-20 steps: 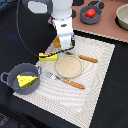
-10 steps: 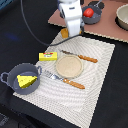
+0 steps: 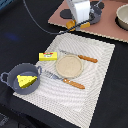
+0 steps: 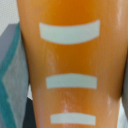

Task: Interact with the objects in diverse but meaningful ways.

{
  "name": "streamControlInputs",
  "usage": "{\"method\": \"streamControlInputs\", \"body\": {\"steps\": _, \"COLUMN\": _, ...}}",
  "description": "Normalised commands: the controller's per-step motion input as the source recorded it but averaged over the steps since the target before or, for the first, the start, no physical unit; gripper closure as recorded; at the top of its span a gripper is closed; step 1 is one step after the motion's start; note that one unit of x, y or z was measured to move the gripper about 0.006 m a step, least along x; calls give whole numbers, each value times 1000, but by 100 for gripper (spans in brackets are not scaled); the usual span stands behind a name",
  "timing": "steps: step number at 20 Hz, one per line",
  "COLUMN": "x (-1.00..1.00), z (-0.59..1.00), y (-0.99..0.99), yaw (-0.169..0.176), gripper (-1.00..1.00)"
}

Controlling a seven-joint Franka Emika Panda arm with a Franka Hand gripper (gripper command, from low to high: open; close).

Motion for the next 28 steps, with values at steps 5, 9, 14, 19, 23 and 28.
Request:
{"method": "streamControlInputs", "body": {"steps": 5, "x": 695, "z": 470, "y": -780, "yaw": -32, "gripper": 100}}
{"method": "streamControlInputs", "body": {"steps": 9, "x": 678, "z": 226, "y": -826, "yaw": -21, "gripper": 100}}
{"method": "streamControlInputs", "body": {"steps": 14, "x": 589, "z": -103, "y": -894, "yaw": -16, "gripper": 100}}
{"method": "streamControlInputs", "body": {"steps": 19, "x": 407, "z": -443, "y": -552, "yaw": -26, "gripper": 100}}
{"method": "streamControlInputs", "body": {"steps": 23, "x": 81, "z": -574, "y": -81, "yaw": -4, "gripper": 100}}
{"method": "streamControlInputs", "body": {"steps": 28, "x": 0, "z": -559, "y": 0, "yaw": 0, "gripper": 100}}
